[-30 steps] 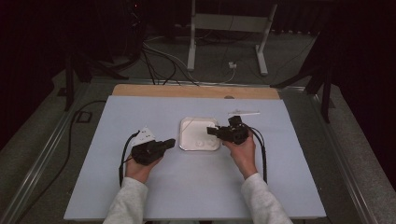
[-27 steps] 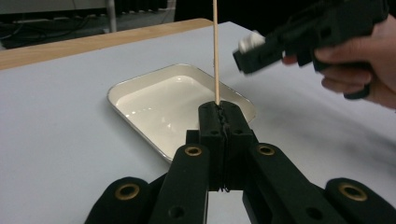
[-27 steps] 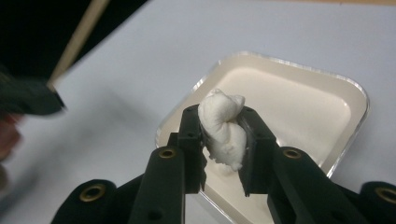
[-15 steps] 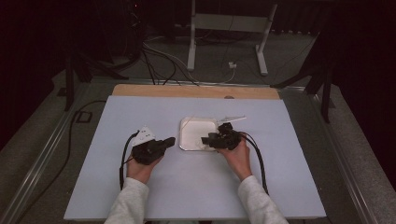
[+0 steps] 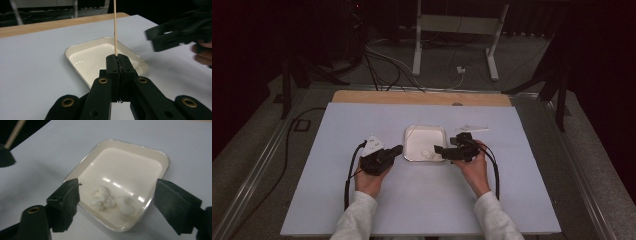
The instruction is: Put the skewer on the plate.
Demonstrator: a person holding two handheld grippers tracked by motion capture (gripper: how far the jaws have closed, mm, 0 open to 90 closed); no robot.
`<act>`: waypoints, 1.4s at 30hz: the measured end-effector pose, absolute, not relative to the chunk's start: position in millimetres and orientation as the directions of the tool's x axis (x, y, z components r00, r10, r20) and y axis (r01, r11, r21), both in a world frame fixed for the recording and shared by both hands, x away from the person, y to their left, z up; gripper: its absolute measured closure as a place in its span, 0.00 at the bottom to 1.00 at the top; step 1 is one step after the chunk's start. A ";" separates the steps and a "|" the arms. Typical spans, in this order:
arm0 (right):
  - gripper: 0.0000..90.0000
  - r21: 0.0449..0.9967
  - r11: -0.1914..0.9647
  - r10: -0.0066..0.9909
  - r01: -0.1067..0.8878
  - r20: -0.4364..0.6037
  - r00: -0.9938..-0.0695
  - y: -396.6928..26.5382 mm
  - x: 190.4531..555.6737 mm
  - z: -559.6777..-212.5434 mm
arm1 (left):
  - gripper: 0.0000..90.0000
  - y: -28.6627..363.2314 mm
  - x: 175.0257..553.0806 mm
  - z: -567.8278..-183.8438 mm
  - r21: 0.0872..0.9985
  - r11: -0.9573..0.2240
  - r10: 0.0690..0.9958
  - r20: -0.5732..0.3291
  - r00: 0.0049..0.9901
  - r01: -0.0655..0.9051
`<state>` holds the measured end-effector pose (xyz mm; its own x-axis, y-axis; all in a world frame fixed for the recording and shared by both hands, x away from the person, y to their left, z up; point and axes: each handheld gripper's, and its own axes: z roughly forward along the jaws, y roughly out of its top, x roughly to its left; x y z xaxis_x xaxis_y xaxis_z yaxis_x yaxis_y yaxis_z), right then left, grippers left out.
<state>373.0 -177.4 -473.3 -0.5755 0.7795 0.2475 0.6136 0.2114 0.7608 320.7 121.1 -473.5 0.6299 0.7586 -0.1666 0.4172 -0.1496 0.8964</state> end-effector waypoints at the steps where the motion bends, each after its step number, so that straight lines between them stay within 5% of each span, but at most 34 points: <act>1: 0.21 0.767 0.212 0.782 0.606 0.238 -0.576 -178.0 371.2 -471.8 | 1.00 119.5 322.7 -474.4 0.894 -0.141 0.763 -0.176 0.622 0.426; 37: 0.21 0.807 0.175 0.807 0.564 0.211 -0.552 -224.0 328.3 -453.8 | 0.99 65.4 365.0 -522.1 0.735 -0.097 0.902 -0.220 0.372 0.671; 42: 0.21 0.811 0.174 0.804 0.559 0.211 -0.556 -224.7 326.4 -451.8 | 0.90 65.2 366.4 -524.2 0.736 -0.088 0.899 -0.231 0.372 0.671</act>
<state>326.4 -224.7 -451.8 -0.5563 0.8038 0.2107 0.5589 0.1743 0.8107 366.4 65.2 -524.2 0.3719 0.8990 -0.2312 0.6713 -0.0884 0.7359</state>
